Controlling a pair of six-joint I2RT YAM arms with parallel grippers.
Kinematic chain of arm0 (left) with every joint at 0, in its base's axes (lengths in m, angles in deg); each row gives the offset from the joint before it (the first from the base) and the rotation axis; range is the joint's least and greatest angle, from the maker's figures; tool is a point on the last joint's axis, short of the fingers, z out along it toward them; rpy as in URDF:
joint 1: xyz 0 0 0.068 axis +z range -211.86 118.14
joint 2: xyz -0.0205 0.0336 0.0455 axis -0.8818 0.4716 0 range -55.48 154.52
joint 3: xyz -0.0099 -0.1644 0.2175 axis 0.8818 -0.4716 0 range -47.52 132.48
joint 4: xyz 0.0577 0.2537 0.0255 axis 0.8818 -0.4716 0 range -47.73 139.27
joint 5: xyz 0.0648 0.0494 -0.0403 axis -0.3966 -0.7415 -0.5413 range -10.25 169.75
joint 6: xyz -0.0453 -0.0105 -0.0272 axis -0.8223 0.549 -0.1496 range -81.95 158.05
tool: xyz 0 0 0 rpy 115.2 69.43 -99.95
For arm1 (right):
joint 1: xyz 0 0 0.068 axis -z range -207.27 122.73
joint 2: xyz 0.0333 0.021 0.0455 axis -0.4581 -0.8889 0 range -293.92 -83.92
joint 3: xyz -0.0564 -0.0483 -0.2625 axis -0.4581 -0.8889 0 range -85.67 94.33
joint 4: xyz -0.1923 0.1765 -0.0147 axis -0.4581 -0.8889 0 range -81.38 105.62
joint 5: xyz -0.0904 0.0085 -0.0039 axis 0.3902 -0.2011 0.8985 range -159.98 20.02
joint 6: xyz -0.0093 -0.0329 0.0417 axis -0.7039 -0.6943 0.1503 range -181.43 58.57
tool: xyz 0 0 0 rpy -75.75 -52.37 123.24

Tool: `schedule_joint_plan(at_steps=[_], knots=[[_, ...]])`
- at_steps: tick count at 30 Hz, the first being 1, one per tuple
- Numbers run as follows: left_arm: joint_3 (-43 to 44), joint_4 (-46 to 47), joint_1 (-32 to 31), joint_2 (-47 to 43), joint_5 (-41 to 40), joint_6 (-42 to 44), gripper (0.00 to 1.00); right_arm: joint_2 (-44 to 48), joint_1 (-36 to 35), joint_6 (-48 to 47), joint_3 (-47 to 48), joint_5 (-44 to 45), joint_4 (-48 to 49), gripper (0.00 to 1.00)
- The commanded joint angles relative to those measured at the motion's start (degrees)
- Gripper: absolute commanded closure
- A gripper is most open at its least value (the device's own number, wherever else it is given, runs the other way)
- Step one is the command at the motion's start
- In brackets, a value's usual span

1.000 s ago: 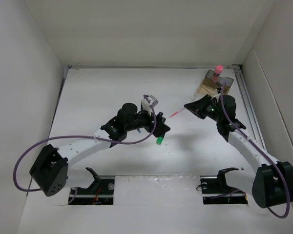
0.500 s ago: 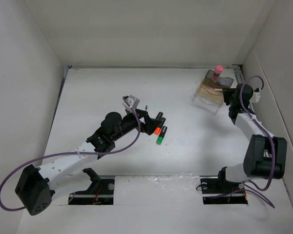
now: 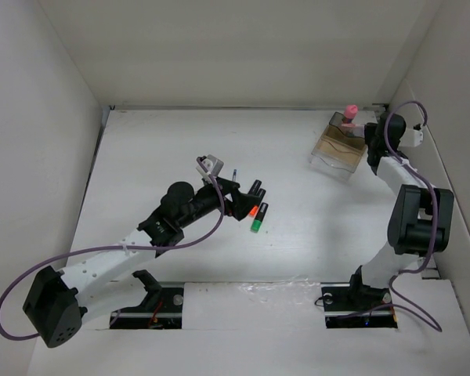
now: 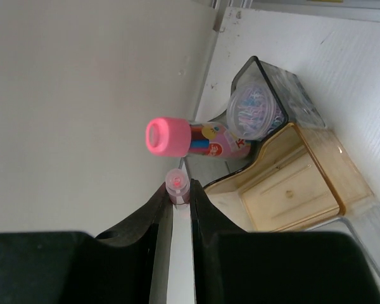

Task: Sort the stationery into containers
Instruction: Place the pen in the storage box.

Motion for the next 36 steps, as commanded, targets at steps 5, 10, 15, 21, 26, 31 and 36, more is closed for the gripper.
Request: schedule_joint_plan(at_steps=[5,10,15,21,26,31,36], knots=[[0.0,2.9,0.2,-2.2,1.4,-1.1,0.0,-3.6,-1.1,-2.4,3.6,2.5,0.2,0.99],[0.0,2.9,0.2,-2.2,0.8,-1.1,0.0,-5.8,-3.9,-2.9,4.7,3.0,0.2,0.99],[0.0,2.3,0.2,-2.2,0.3,-1.1,0.0,-7.1,-6.2,-2.9,5.9,5.2,-0.9,0.98],[-0.5,1.8,0.2,-4.1,-0.8,-1.1,0.0,-7.1,-7.3,-3.5,6.9,6.5,-2.3,0.95],[-0.5,1.8,0.2,-4.6,-0.8,-1.1,0.0,-7.7,-7.3,-3.5,8.0,6.5,-5.1,0.88],[-0.5,1.8,0.2,-4.6,-0.8,-1.1,0.0,-7.7,-7.3,-4.0,8.0,7.0,-6.6,0.84],[-0.5,1.8,0.2,-5.1,-0.8,-1.1,0.0,-7.7,-7.3,-4.0,9.0,7.0,-7.9,0.84]])
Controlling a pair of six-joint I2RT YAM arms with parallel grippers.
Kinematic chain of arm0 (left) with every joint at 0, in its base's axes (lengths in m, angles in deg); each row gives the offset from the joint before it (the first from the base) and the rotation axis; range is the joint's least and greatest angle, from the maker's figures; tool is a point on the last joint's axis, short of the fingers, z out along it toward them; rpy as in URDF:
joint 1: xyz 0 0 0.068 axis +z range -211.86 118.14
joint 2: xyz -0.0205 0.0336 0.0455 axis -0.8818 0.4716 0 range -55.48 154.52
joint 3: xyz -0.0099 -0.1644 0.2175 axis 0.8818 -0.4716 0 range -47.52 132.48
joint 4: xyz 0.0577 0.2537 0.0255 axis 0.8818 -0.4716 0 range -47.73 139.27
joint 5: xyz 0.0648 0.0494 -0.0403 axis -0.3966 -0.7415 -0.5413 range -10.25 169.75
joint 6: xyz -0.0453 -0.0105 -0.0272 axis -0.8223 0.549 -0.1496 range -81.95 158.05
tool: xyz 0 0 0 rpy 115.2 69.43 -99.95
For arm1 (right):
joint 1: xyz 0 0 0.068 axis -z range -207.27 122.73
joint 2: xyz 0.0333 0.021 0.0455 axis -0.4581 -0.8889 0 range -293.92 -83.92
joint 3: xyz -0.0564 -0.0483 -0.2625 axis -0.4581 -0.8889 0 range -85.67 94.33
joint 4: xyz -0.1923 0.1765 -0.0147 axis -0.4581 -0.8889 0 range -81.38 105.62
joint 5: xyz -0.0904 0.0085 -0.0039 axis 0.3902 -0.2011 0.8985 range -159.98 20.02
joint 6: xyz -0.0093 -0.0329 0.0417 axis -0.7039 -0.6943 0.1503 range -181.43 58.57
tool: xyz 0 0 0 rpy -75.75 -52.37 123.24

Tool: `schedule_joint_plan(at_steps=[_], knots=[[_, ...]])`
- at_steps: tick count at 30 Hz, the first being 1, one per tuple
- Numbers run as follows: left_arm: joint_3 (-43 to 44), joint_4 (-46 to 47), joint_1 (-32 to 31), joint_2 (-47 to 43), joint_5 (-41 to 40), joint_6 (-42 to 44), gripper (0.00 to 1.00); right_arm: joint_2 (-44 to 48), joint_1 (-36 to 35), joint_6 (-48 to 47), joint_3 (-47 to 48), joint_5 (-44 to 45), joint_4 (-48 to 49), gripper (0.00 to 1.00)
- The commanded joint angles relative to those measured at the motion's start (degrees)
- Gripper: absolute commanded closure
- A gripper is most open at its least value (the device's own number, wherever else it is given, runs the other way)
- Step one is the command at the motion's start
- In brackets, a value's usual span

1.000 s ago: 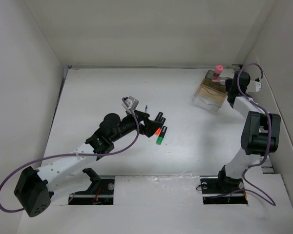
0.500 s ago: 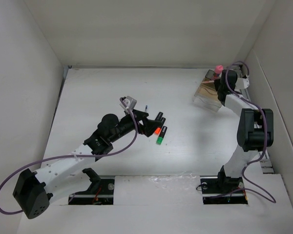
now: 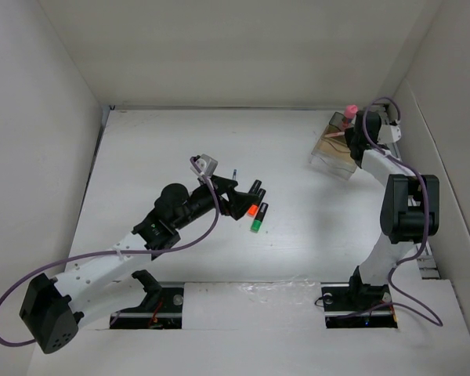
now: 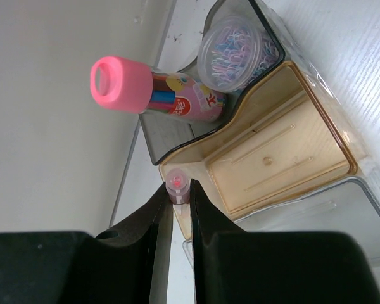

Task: Sort the stationery into containers
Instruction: Place the pen in the storage box, then pick up the pen from the center of the board.

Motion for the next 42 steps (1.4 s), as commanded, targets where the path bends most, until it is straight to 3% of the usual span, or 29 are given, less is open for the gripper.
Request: schedule_joint_plan(at_steps=[1,5,6,10,12,15,20,23,26,27,28,29,34,38,40,42], knots=[[-0.5,2.2,0.2,-1.8,-0.2,-0.3,0.0,-0.2,-0.1,-0.8,3.8,1.5,-1.4,0.84],[-0.5,2.2,0.2,-1.8,-0.2,-0.3,0.0,-1.4,-0.1,-1.4,5.1,0.4,-3.2,0.77],[-0.5,2.2,0.2,-1.8,-0.2,-0.3,0.0,-1.5,-0.1,-1.4,5.1,0.3,-3.8,0.64],[-0.5,2.2,0.2,-1.8,-0.2,-0.3,0.0,-2.1,0.9,-1.9,5.6,-0.8,-4.6,0.43],[-0.5,2.7,0.2,-1.8,0.4,-0.3,0.0,-0.8,0.9,-1.9,4.2,-0.8,-4.6,0.35],[-0.5,2.7,0.2,-1.8,0.4,-0.3,0.0,-0.2,2.1,-1.9,2.9,-1.3,-4.6,0.32],[-1.0,2.7,0.2,-1.8,-0.2,-0.3,0.0,5.0,2.1,-3.0,0.3,-1.3,-4.6,0.32],[-1.0,2.7,0.2,-2.4,-1.6,-0.8,0.0,9.4,1.4,-4.3,-2.8,-3.7,-2.6,0.39],[-1.7,2.0,0.2,-2.4,-5.9,-1.3,0.03,13.3,-1.6,-4.9,-6.4,-8.7,0.8,0.67],[-1.7,0.4,0.2,-2.4,-9.0,-1.3,0.07,13.8,-2.6,-5.5,-7.0,-10.2,1.3,0.83],[-1.7,-0.1,0.2,-2.4,-10.4,-2.0,0.1,14.4,-4.0,-6.0,-7.0,-12.7,1.3,0.92],[-1.7,-0.1,0.2,-2.4,-11.8,-2.0,0.2,14.4,-7.0,-6.5,-7.8,-14.3,2.0,1.0],[-1.1,-4.3,0.2,-4.3,-20.4,-5.0,0.43,11.9,-18.8,-13.1,-6.7,-22.8,3.4,1.0],[-3.5,-5.7,0.7,-9.0,-28.2,-6.7,0.47,5.2,-28.1,-18.9,2.8,-23.4,-5.6,0.99],[-4.3,-5.7,0.7,-10.9,-29.3,-7.2,0.45,0.2,-32.1,-21.0,10.5,-20.8,-12.6,0.87],[-4.3,-5.7,0.7,-11.5,-30.0,-6.6,0.45,-6.1,-35.0,-23.9,19.7,-15.4,-21.6,0.66]])
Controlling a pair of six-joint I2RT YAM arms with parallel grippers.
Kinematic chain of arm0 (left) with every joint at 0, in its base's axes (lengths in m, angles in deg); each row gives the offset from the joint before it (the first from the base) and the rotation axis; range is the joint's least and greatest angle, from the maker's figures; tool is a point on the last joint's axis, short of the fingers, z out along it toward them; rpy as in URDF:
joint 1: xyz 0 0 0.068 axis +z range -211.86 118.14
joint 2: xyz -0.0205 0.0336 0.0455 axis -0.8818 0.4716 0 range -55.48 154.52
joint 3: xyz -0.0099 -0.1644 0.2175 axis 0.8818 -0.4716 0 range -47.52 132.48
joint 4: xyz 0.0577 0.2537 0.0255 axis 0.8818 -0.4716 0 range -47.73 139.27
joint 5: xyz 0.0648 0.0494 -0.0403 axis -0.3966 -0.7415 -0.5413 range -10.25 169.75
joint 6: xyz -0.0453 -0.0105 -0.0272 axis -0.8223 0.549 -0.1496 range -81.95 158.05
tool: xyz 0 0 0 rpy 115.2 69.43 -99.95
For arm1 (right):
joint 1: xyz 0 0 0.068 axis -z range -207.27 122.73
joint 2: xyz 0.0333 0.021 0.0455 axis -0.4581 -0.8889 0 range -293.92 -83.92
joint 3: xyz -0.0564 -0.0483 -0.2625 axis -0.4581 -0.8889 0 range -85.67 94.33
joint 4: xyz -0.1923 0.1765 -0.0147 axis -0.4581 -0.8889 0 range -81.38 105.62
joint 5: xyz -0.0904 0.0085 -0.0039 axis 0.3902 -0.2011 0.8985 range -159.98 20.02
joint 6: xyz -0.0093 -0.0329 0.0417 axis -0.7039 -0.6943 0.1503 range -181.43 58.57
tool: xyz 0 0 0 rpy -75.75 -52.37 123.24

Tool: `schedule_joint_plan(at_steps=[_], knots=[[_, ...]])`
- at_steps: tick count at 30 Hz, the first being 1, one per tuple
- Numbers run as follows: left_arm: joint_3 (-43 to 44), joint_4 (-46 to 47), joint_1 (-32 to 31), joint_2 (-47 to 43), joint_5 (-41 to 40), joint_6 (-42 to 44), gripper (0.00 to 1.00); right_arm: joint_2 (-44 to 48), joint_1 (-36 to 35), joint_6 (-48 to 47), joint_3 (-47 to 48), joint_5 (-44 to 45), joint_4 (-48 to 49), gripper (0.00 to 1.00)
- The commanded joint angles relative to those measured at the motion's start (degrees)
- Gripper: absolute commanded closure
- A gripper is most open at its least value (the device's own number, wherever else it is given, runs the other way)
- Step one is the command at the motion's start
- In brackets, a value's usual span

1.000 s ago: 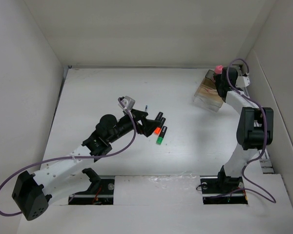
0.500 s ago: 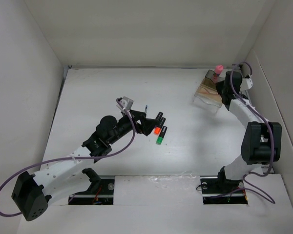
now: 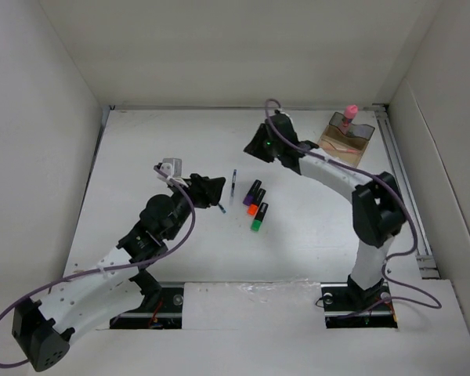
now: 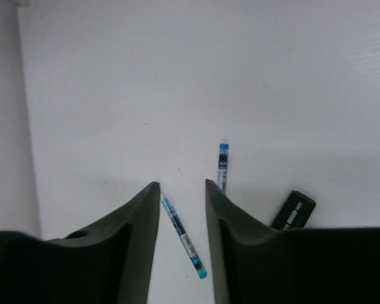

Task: Sort the stationery into containers
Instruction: Pick up the pen from the center of the board.

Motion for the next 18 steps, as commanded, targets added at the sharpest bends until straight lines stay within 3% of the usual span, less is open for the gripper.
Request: schedule_joint_plan(at_steps=[1,3,6,8,10,12,18], knots=[[-0.6,0.9,0.3,-1.4,-4.6,-0.7,0.44,-5.4,-3.2,-6.5,14.7,6.2,-14.7,0.55],[0.1,0.3,0.3,-1.4,-4.6,-0.7,0.44,-12.0,-4.4,-8.4,20.8,7.7,-20.1,0.36],[0.1,0.3,0.3,-0.8,-4.1,-0.7,0.44,-19.1,-5.7,-9.5,29.9,11.4,-27.3,0.24],[0.1,-0.4,0.3,-1.4,-4.6,-0.7,0.44,-21.6,-6.2,-9.5,34.5,12.6,-30.2,0.24],[0.1,-0.4,0.3,-2.1,-4.6,-0.7,0.44,-24.1,-6.2,-9.5,36.2,12.1,-31.1,0.34],[0.1,-0.4,0.3,-2.8,-4.6,-0.7,0.44,-25.5,-6.2,-8.9,37.4,11.4,-31.9,0.38],[-0.4,-0.9,0.3,-4.4,-4.6,-0.7,0.43,-30.1,-7.4,-8.9,42.1,8.6,-35.7,0.37]])
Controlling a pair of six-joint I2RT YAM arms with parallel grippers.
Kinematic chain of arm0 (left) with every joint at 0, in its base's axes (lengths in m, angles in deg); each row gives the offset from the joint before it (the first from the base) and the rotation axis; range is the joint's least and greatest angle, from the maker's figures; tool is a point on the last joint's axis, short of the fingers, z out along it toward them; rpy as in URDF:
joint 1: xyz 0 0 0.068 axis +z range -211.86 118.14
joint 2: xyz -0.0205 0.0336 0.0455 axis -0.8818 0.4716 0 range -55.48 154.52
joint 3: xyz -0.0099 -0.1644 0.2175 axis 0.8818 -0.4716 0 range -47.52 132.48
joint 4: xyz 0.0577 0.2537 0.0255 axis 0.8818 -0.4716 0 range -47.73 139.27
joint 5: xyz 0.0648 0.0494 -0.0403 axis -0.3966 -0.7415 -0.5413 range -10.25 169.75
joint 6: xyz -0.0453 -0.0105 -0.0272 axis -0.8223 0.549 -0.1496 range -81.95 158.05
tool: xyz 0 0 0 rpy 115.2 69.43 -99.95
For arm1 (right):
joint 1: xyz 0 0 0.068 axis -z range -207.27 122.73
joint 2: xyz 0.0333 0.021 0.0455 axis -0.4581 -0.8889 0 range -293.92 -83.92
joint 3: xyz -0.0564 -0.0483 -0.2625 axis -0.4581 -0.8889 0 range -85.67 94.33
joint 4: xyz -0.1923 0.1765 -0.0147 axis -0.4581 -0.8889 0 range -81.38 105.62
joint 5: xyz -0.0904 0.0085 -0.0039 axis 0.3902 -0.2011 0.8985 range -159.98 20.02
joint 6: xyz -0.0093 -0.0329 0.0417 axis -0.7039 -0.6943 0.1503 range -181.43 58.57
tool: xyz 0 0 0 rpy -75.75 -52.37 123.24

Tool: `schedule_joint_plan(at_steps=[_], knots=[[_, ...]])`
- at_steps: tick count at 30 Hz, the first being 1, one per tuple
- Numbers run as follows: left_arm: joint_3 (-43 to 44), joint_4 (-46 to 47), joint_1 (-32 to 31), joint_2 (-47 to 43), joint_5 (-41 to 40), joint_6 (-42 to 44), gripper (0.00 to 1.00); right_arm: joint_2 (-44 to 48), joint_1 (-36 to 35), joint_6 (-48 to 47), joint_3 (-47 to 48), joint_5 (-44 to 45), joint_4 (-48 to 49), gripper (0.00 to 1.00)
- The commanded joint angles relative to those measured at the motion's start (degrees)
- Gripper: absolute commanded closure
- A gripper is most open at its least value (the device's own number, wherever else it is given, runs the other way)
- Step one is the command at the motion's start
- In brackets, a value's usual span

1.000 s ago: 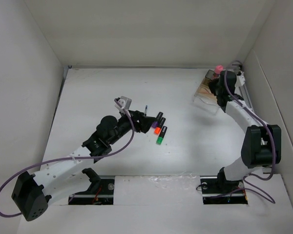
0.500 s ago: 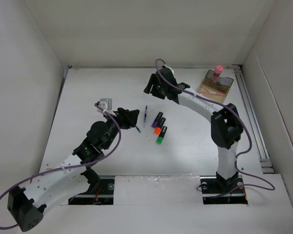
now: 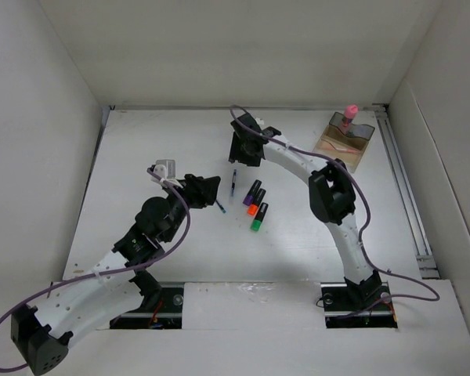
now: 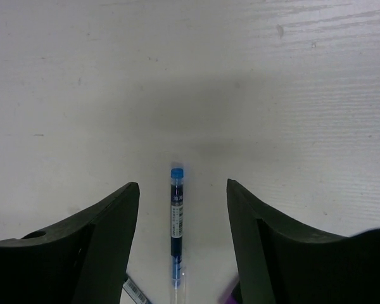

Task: Sort the stationery into containers
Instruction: Pick up the pen from the center of the board.

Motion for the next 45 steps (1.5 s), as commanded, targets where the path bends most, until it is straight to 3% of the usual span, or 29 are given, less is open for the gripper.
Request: schedule_joint_plan(at_steps=[1,10,19,25,27,29,32,34,42,45], knots=[[-0.4,1.2,0.1,-1.1,-0.8,-0.3,0.43,-1.7,-1.5,-0.8,3.8,-0.5,-3.6,0.37],[-0.4,1.4,0.1,-1.1,0.6,-0.3,0.42,-1.9,-3.1,-0.8,-0.4,-0.3,-3.6,0.55],[-0.4,1.9,0.1,-1.6,1.1,-0.3,0.42,5.5,-7.0,0.5,-13.0,2.1,-1.1,0.56],[-0.4,1.4,0.1,-2.2,1.7,-0.3,0.42,6.1,-9.0,1.5,-15.5,3.8,0.3,0.57],[-0.4,1.4,0.1,-2.7,1.7,-0.3,0.42,4.5,-9.0,2.1,-14.8,3.8,0.3,0.63],[-0.9,1.4,0.1,-2.7,1.7,-0.3,0.42,3.9,-7.9,2.1,-14.2,3.8,1.7,0.67],[-0.9,1.4,0.1,-2.7,1.2,-0.3,0.42,2.6,-6.2,2.7,-12.8,1.7,2.9,0.82],[-0.9,1.4,0.1,-3.2,1.2,-0.3,0.42,2.1,-5.4,4.3,-12.8,1.2,3.6,0.99],[-0.9,2.0,0.1,-1.9,2.4,-0.3,0.42,15.8,3.4,11.5,-19.7,-8.0,18.8,1.0],[-0.9,2.0,0.1,-1.4,3.5,-0.3,0.42,22.8,8.0,16.3,-23.5,-7.1,21.7,1.0]])
